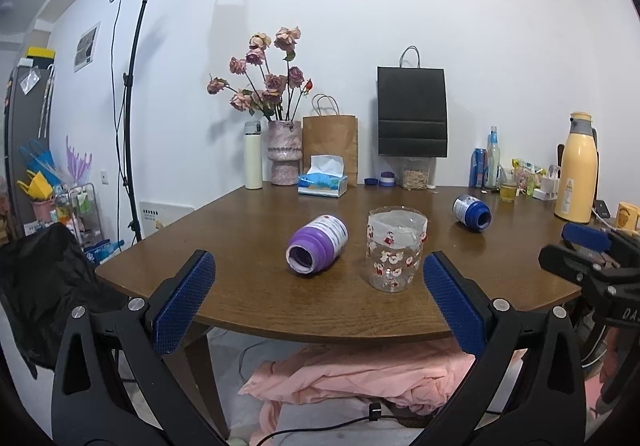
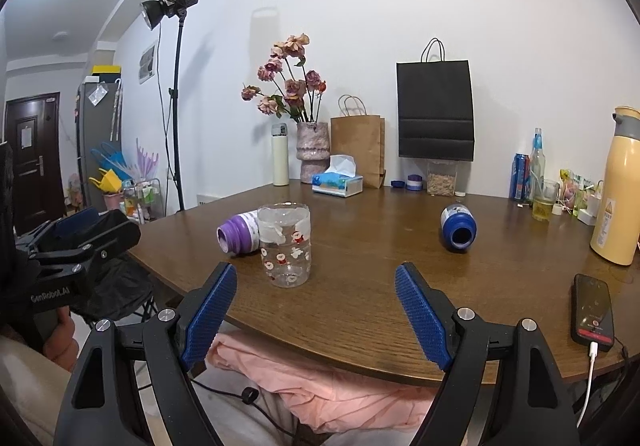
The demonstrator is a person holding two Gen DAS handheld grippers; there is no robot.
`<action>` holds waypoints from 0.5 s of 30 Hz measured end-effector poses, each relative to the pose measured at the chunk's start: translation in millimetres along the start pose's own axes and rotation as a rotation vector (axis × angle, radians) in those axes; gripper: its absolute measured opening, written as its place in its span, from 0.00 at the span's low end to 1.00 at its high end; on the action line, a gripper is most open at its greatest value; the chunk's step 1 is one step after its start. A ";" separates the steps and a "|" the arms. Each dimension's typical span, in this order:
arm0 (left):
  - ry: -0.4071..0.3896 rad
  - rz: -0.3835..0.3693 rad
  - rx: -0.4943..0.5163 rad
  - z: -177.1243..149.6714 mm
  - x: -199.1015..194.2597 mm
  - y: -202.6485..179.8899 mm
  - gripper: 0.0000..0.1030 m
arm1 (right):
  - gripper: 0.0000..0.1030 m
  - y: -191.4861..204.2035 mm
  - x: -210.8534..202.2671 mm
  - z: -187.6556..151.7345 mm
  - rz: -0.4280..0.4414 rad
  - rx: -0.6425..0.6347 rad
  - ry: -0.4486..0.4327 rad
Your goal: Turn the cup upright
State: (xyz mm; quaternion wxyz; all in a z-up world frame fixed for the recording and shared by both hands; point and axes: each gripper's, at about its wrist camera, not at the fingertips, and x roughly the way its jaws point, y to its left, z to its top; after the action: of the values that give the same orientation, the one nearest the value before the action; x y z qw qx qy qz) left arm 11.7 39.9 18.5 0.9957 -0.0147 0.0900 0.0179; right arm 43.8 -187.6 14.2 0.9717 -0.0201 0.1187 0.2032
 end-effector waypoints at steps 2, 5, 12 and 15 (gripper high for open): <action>-0.003 -0.001 -0.010 1.7 -0.9 1.3 1.00 | 0.83 -1.7 0.6 0.3 0.010 0.009 0.006; -0.014 0.000 -0.016 3.5 -3.4 2.4 1.00 | 0.83 -3.2 -0.3 1.2 0.007 0.012 0.002; -0.017 -0.002 -0.010 3.3 -3.8 1.0 1.00 | 0.83 -4.6 -1.8 2.8 0.008 0.015 -0.006; -0.018 -0.004 -0.007 3.9 -4.1 0.4 1.00 | 0.83 -5.9 -0.5 2.4 0.008 0.021 0.000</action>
State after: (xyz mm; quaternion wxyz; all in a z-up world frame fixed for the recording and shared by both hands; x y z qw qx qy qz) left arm 8.4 40.2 23.1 0.9964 -0.0182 0.0810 0.0165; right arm 46.2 -193.0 16.6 0.9710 -0.0096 0.1210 0.2060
